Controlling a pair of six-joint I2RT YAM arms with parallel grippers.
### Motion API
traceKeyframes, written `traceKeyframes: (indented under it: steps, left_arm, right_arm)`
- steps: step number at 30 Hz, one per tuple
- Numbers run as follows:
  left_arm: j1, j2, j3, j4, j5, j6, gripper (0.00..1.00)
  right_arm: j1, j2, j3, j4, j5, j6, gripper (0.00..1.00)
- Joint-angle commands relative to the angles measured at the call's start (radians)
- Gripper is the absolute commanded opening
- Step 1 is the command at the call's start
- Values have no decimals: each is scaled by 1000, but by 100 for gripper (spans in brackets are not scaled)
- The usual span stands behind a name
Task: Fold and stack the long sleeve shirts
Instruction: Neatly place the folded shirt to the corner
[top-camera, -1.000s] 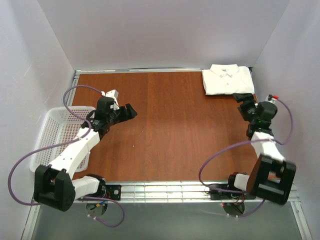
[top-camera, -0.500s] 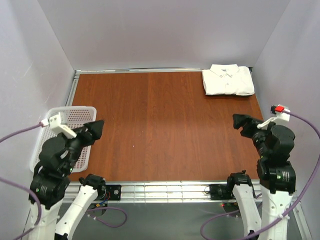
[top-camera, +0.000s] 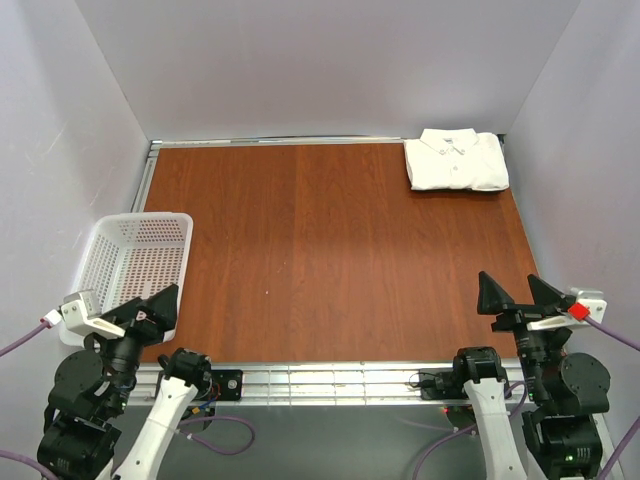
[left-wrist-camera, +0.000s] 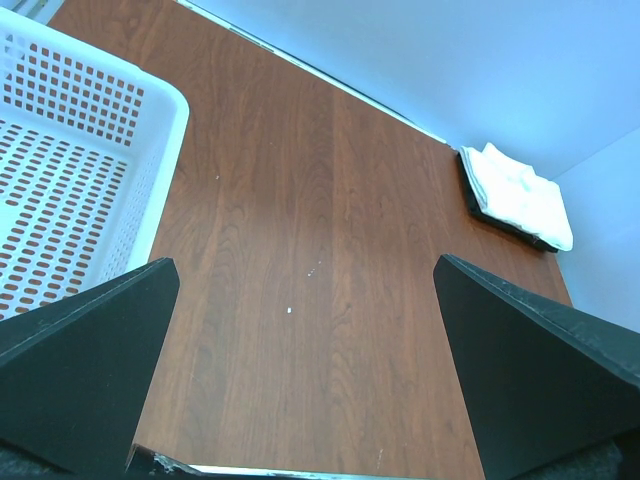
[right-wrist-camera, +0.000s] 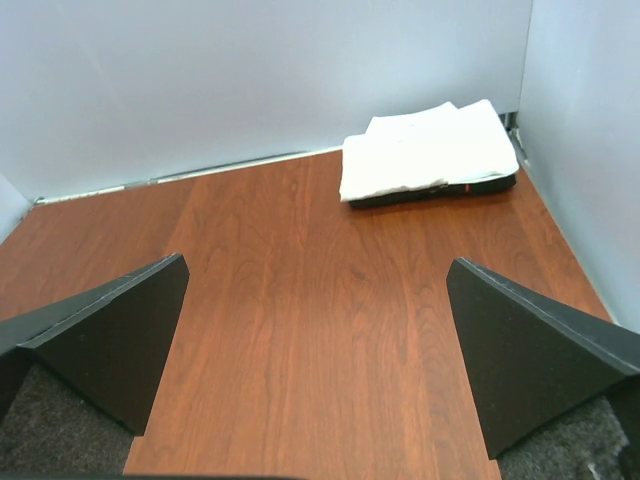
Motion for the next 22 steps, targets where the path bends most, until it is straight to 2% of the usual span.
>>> traceKeyframes:
  steps: [1, 22]
  left_arm:
    - [5, -8, -11, -24, 6, 30, 98]
    - [5, -35, -60, 12, -40, 10, 98]
  right_arm:
    - [8, -25, -50, 36, -5, -10, 99]
    - [6, -9, -67, 68, -12, -10, 98]
